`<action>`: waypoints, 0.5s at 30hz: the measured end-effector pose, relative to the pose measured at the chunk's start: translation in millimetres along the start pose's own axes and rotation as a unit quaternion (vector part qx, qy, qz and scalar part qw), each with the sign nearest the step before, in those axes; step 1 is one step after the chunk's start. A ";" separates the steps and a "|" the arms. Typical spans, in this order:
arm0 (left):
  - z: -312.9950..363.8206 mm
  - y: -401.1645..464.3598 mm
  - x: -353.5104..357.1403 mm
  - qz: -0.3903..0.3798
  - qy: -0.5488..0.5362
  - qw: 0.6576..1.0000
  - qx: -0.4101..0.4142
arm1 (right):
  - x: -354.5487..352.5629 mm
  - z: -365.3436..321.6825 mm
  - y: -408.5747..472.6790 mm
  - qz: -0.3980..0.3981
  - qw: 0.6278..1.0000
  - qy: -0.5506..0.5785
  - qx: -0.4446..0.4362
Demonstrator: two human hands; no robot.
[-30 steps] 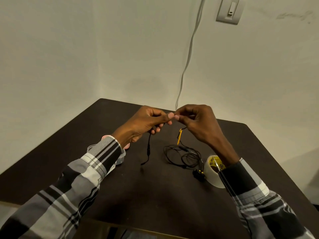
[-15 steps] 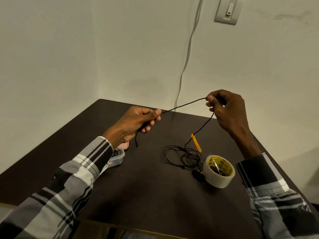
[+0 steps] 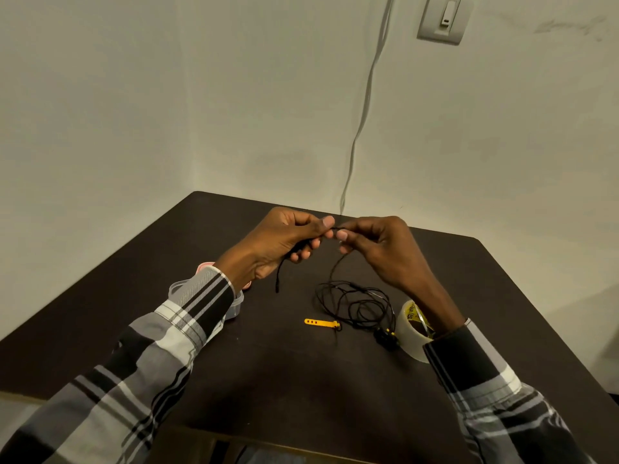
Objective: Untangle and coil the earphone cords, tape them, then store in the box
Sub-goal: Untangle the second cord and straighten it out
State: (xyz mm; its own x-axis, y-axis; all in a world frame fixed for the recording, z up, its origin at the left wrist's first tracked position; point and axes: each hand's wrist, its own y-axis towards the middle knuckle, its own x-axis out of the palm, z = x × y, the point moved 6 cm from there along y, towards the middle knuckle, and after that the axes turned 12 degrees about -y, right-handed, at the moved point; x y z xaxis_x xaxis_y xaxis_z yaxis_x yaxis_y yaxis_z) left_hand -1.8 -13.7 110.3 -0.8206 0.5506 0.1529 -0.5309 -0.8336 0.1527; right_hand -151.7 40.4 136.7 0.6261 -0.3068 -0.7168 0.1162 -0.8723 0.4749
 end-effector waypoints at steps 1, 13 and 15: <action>-1.1 -1.5 -0.9 -0.006 0.003 1.000 -0.004 | -5.0 2.0 1.3 0.014 1.000 0.004 0.007; -25.7 -23.2 0.2 -0.051 0.012 0.997 -0.049 | -47.7 27.2 5.1 0.144 0.987 0.043 0.064; -27.4 -27.0 3.4 -0.062 -0.001 0.997 -0.053 | -50.5 30.9 6.3 0.158 0.984 0.048 0.069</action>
State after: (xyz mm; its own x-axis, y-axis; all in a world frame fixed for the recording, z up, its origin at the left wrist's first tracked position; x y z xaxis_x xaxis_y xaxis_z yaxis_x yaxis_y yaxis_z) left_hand 4.0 9.4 79.9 -0.7469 0.6499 0.1407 -0.6479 -0.7589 0.0663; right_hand -206.4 38.6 160.1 0.6844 -0.5395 -0.4905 -0.1979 -0.7849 0.5872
